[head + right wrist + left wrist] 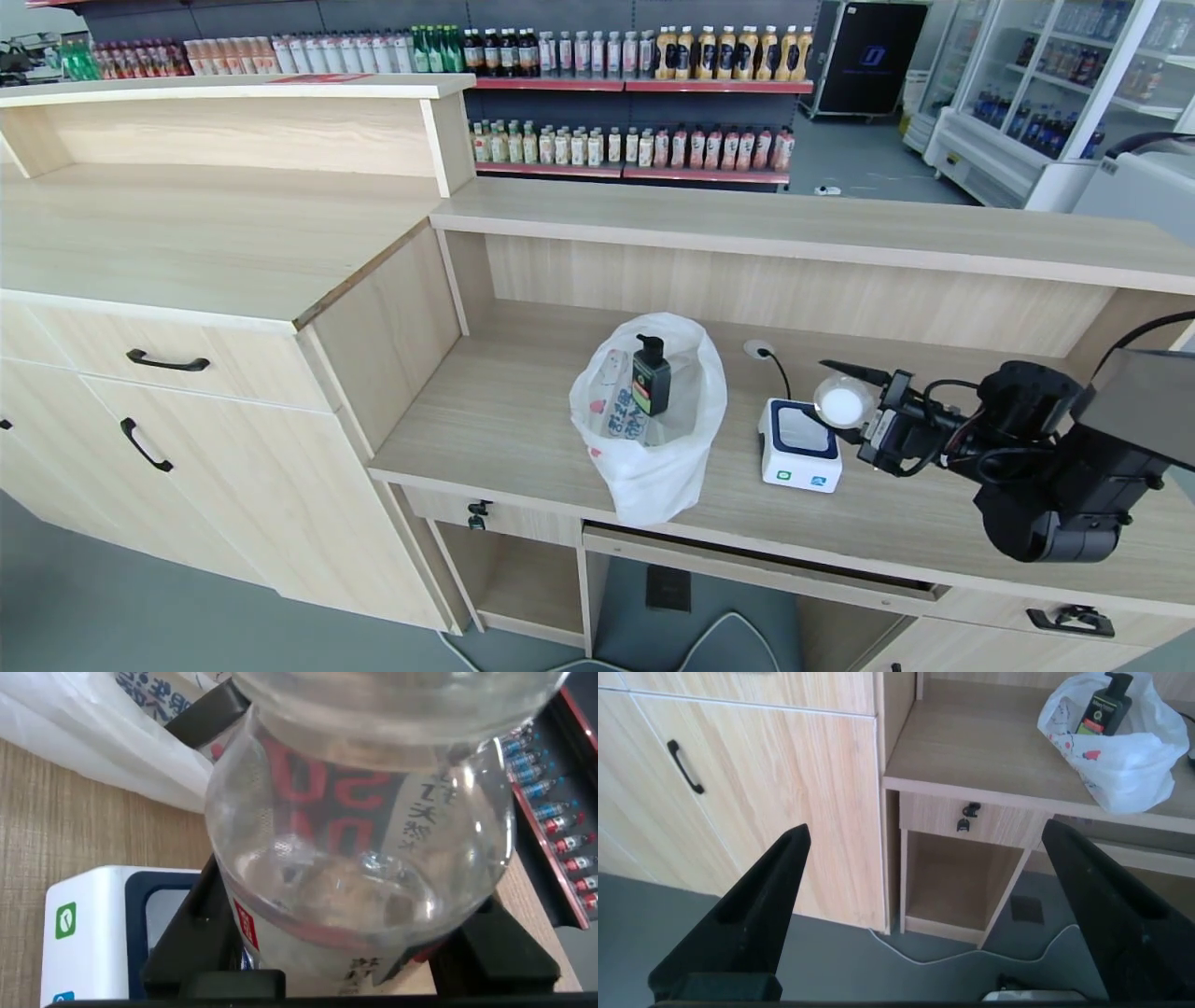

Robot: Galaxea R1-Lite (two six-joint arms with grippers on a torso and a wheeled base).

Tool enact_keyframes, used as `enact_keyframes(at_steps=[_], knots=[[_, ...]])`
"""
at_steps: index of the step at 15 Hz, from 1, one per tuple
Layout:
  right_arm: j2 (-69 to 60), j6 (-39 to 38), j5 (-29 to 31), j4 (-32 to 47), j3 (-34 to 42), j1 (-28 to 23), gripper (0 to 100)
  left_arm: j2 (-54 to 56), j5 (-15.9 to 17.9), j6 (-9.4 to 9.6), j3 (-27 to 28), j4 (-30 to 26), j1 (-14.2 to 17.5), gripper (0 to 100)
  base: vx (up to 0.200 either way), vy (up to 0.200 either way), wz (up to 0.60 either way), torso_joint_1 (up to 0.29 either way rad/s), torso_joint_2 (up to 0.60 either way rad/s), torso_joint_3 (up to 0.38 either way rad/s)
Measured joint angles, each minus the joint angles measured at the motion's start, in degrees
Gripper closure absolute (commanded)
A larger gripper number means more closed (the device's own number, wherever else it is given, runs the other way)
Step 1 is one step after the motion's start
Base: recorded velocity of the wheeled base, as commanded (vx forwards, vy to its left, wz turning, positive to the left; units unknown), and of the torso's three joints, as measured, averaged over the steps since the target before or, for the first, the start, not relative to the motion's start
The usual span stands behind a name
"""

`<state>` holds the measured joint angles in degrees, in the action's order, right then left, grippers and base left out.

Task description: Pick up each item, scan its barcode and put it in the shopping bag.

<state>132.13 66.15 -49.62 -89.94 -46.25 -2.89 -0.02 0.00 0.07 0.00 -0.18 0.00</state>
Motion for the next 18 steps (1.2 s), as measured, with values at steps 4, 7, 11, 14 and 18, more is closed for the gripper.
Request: enact_keyframes(at_steps=[4,7,11,14,18], knots=[[2.0,-0.2,0.0,0.0,-2.9,0.4,100,0.0,0.0,0.02,0.0,0.0,0.0,0,0.000,0.000,0.00,0.000,0.00,0.000],[3.5,-0.7,0.0,0.0,-4.6,0.9,100,0.0,0.0,0.02,0.0,0.0,0.0,0,0.000,0.000,0.00,0.000,0.00,0.000],[5.6,-2.6,0.0,0.0,-7.3,2.2,100,0.0,0.0,0.00,0.0,0.0,0.0,0,0.000,0.000,0.00,0.000,0.00,0.000],[7.2,-4.0,0.0,0.0,-9.4,3.9,100,0.0,0.0,0.00,0.0,0.0,0.0,0,0.000,0.000,0.00,0.000,0.00,0.000],[8.8,-4.1,0.0,0.0,-11.0,5.0,100,0.0,0.0,0.02,0.0,0.0,0.0,0,0.000,0.000,0.00,0.000,0.00,0.000]])
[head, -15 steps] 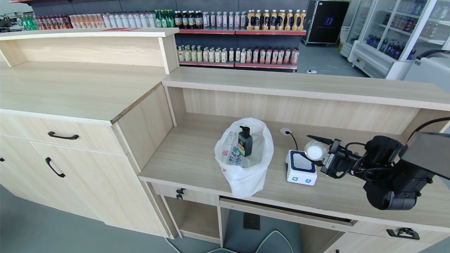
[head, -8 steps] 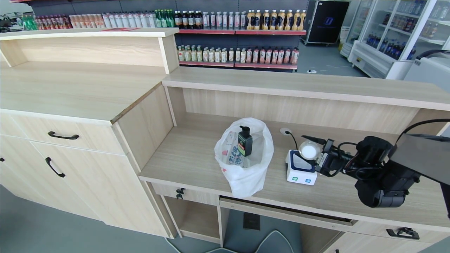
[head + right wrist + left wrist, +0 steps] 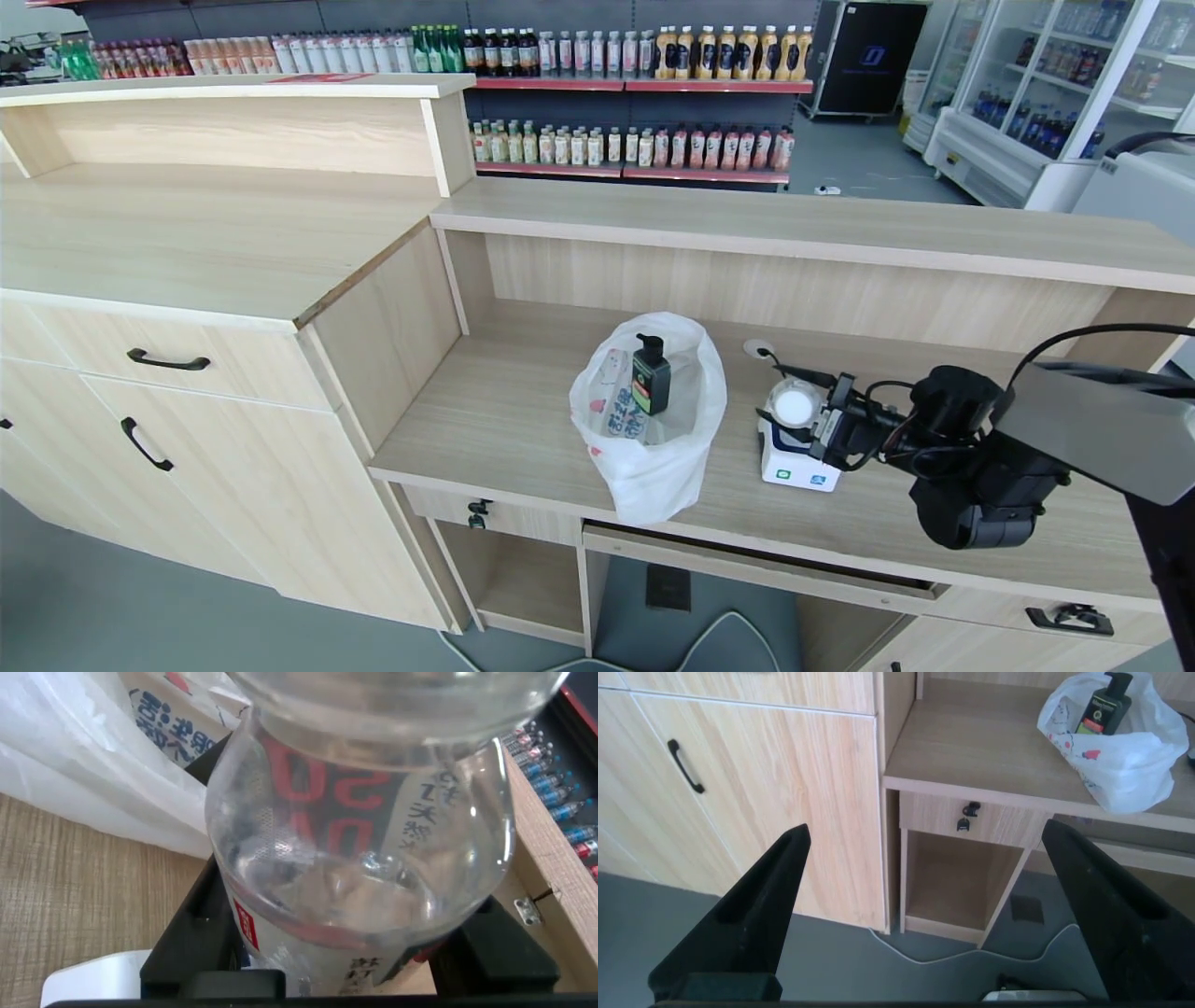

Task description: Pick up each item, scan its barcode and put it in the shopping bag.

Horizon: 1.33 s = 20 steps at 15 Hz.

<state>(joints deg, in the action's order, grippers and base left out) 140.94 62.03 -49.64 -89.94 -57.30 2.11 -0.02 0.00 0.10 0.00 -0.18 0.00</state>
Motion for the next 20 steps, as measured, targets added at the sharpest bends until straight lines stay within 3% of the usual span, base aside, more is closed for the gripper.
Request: enact_keyframes(at_steps=[9,14,17,20], knots=[[0.7,-0.8,0.0,-0.1,-0.9,-0.4,100,0.0,0.0,-0.02,0.0,0.0,0.0,0,0.000,0.000,0.00,0.000,0.00,0.000],[-7.9,-13.2,0.8,1.4,2.3,-1.5,100,0.0,0.0,-0.02,0.0,0.0,0.0,0,0.000,0.000,0.00,0.000,0.00,0.000],[-23.4,-20.0,3.1,13.6,8.5,-6.2,100,0.0,0.0,-0.02,0.0,0.0,0.0,0,0.000,0.000,0.00,0.000,0.00,0.000],[-39.5,-24.6,5.3,29.9,15.2,-15.0,100,0.0,0.0,-0.02,0.0,0.0,0.0,0,0.000,0.000,0.00,0.000,0.00,0.000]])
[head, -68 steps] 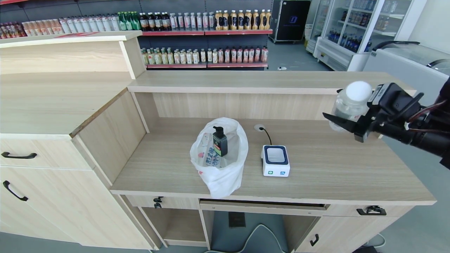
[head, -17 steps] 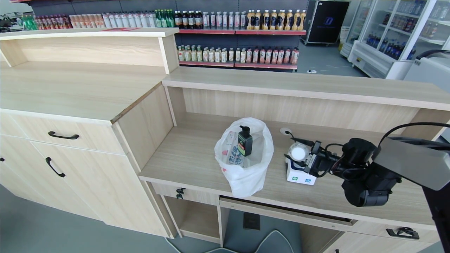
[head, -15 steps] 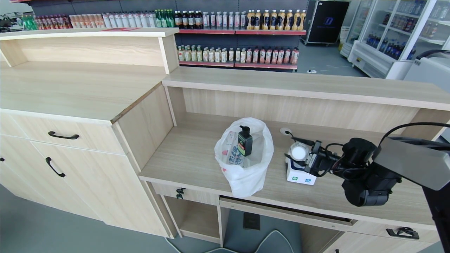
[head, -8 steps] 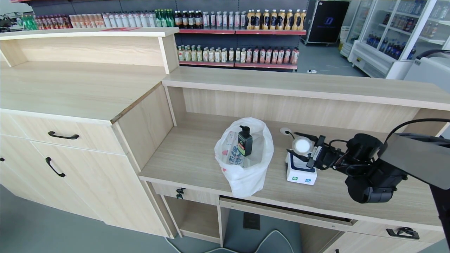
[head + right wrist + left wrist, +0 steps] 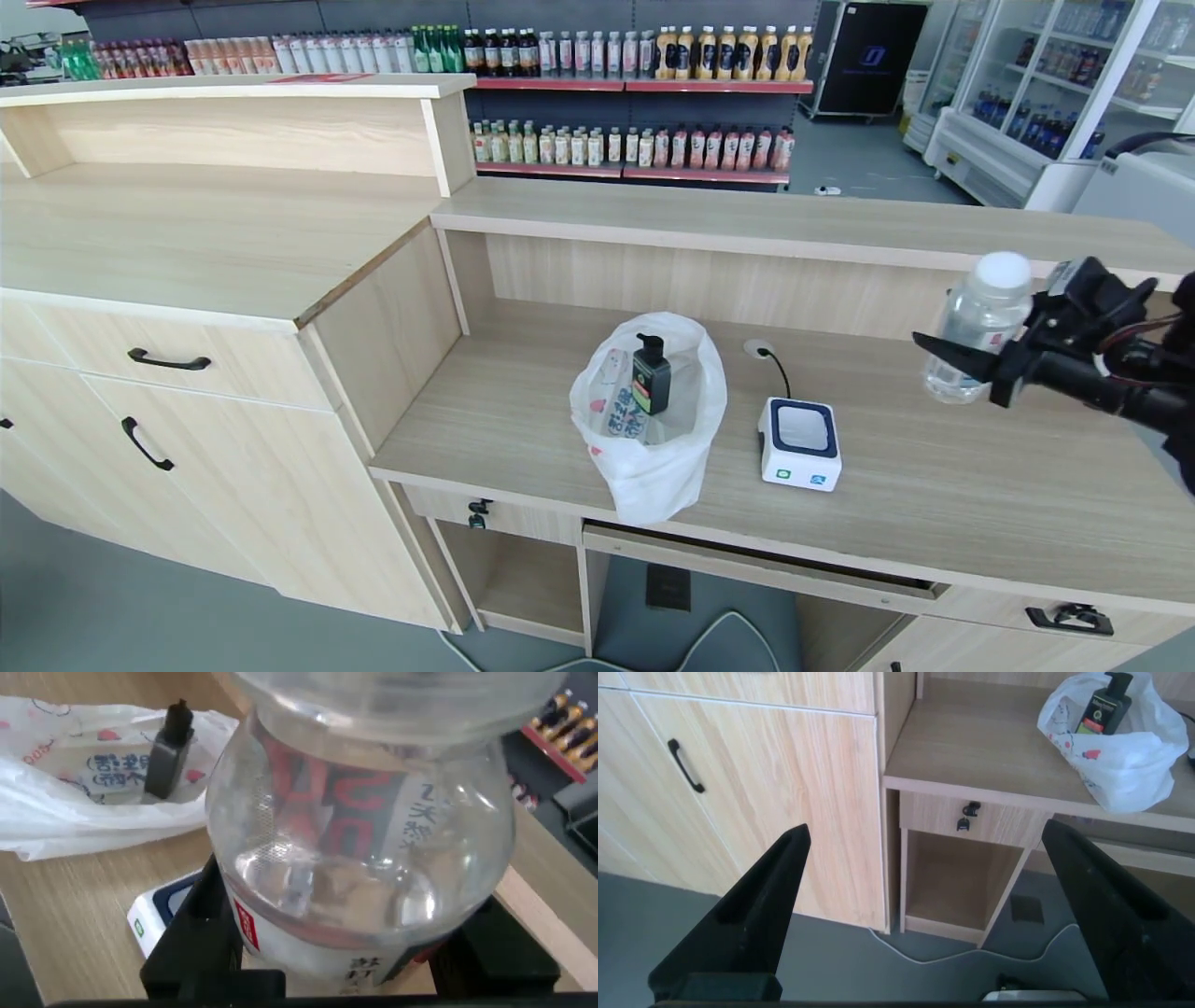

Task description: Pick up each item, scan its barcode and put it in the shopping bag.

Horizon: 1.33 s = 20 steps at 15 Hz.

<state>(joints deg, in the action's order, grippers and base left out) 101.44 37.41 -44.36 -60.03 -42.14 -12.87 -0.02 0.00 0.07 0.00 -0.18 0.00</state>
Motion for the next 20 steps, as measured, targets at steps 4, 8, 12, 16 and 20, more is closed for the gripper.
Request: enact_keyframes(at_steps=[4,8,12,16,20], knots=[[-12.4,-7.4,9.5,4.1,6.7,-6.6,100,0.0,0.0,0.00,0.0,0.0,0.0,0,0.000,0.000,0.00,0.000,0.00,0.000],[-16.0,-7.4,12.2,3.8,7.7,-7.1,100,0.0,0.0,0.02,0.0,0.0,0.0,0,0.000,0.000,0.00,0.000,0.00,0.000],[-16.6,-7.9,16.2,-0.2,8.1,-3.7,100,0.0,0.0,0.02,0.0,0.0,0.0,0,0.000,0.000,0.60,0.002,0.00,0.005],[-13.5,-10.6,25.3,-4.5,7.1,7.1,100,0.0,0.0,0.00,0.0,0.0,0.0,0,0.000,0.000,0.30,0.001,0.00,0.001],[-4.5,-15.8,26.2,-8.0,5.4,16.8,100,0.0,0.0,0.00,0.0,0.0,0.0,0,0.000,0.000,0.00,0.000,0.00,0.000]])
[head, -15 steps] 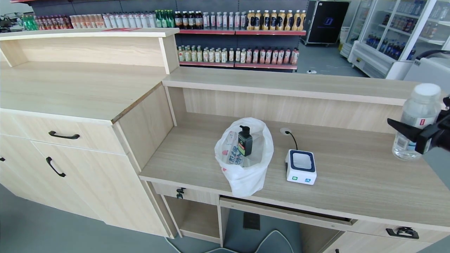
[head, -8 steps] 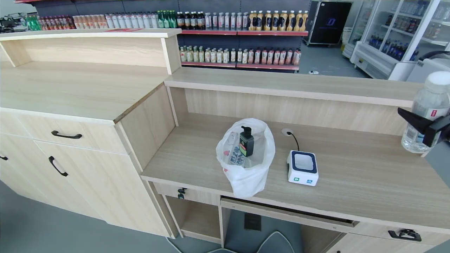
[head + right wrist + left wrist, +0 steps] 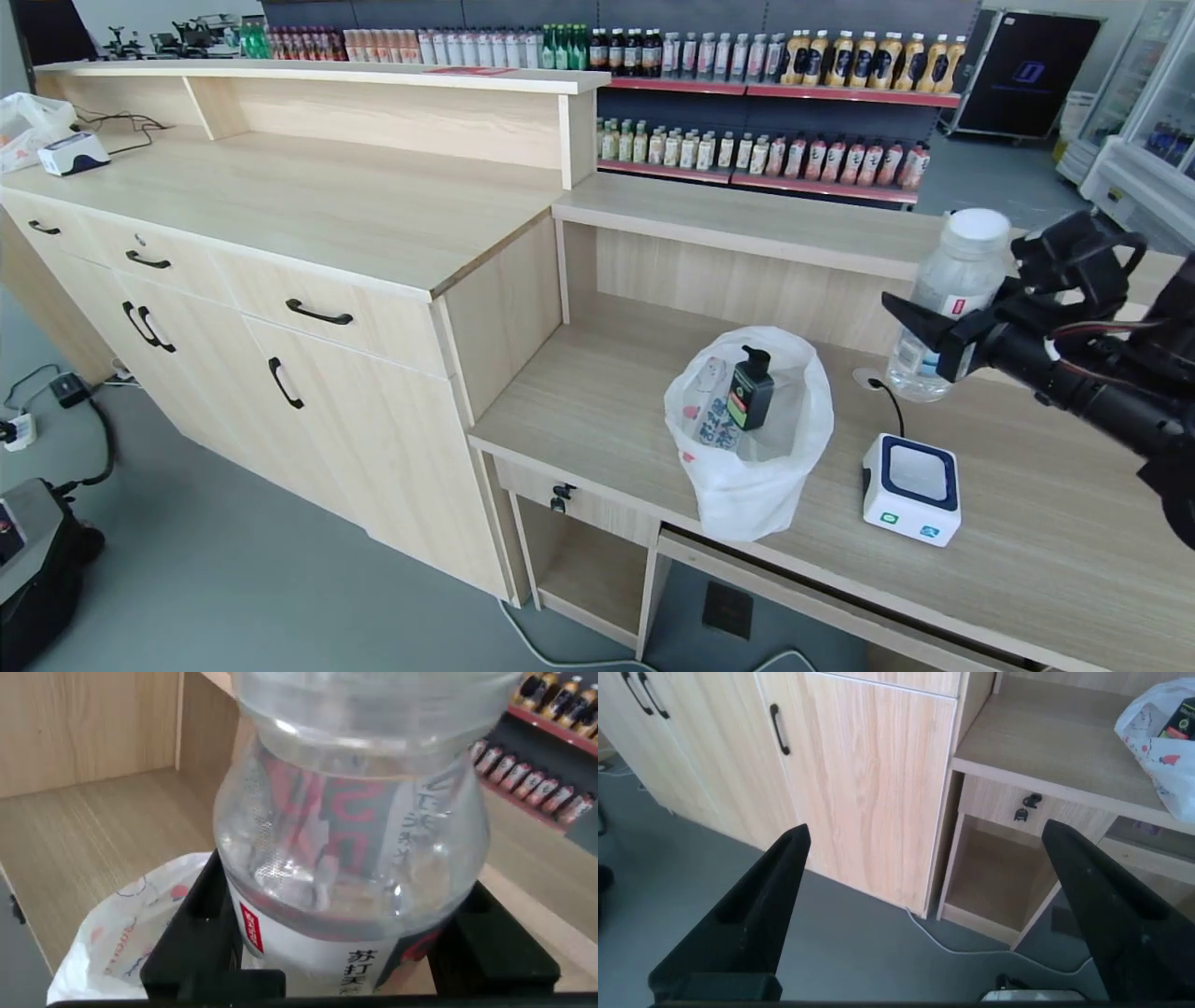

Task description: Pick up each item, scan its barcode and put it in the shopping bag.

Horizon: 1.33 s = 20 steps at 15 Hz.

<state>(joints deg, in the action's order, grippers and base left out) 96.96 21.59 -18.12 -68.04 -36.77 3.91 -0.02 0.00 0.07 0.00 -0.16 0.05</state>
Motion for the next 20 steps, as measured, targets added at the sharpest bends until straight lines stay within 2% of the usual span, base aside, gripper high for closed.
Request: enact_keyframes(at_steps=[2,6,13,20], knots=[[5.3,-2.8,0.0,-1.0,-0.5,2.2,100,0.0,0.0,0.02,0.0,0.0,0.0,0,0.000,0.000,0.00,0.000,0.00,0.000],[17.1,-11.8,-0.6,-9.0,-5.0,5.8,100,0.0,0.0,0.02,0.0,0.0,0.0,0,0.000,0.000,0.00,0.000,0.00,0.000],[31.0,-12.6,-2.7,-14.9,-10.2,9.0,100,0.0,0.0,0.02,0.0,0.0,0.0,0,0.000,0.000,0.00,0.000,0.00,0.000],[39.7,-12.8,-3.6,-14.9,-20.7,9.2,100,0.0,0.0,0.02,0.0,0.0,0.0,0,0.000,0.000,0.00,0.000,0.00,0.000]])
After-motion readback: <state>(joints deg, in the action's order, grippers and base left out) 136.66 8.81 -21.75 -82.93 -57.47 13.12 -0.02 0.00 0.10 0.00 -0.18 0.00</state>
